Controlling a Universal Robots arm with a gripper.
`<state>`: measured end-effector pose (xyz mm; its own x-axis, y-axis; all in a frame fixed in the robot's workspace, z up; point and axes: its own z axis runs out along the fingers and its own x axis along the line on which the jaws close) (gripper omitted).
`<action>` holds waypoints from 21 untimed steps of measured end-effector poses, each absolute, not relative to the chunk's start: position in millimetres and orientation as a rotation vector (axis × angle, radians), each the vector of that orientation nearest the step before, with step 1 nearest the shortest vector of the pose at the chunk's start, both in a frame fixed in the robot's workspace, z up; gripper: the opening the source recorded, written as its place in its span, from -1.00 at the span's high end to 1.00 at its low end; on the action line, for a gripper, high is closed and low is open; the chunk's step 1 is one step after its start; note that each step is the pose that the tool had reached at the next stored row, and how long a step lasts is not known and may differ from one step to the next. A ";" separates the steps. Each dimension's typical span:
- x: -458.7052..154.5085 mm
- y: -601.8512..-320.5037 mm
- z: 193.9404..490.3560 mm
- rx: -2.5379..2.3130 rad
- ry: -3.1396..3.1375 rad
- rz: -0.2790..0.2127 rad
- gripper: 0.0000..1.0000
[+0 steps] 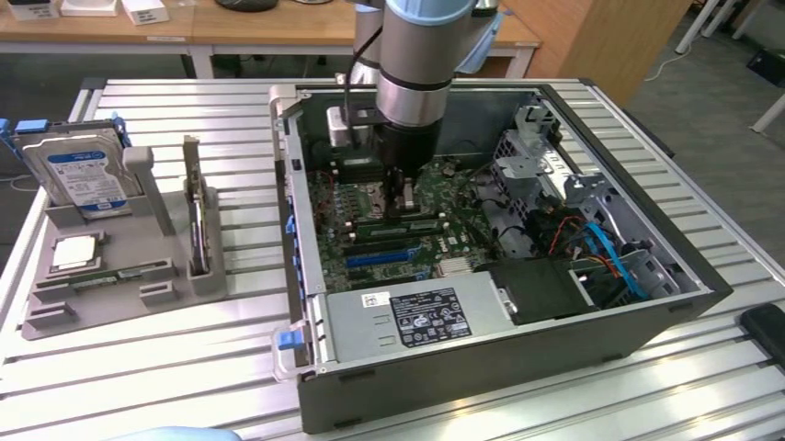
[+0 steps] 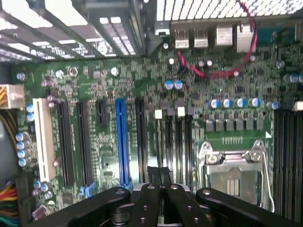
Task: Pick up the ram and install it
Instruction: 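Press down the ram until it locks into place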
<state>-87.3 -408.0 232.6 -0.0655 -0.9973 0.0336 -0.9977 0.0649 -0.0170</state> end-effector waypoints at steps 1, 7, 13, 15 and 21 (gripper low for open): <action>-89.2 -408.0 232.7 2.139 -2.283 0.056 0.80; -100.0 -407.1 232.8 2.141 -2.286 0.061 0.80; -104.8 -406.5 232.8 2.142 -2.287 0.064 0.80; -104.8 -406.5 232.8 2.142 -2.287 0.064 0.80; -106.1 -406.5 231.9 2.144 -2.289 0.068 0.80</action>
<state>-106.1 -406.5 231.9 -0.0656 -0.9973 0.0330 -0.9975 0.0646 -0.0287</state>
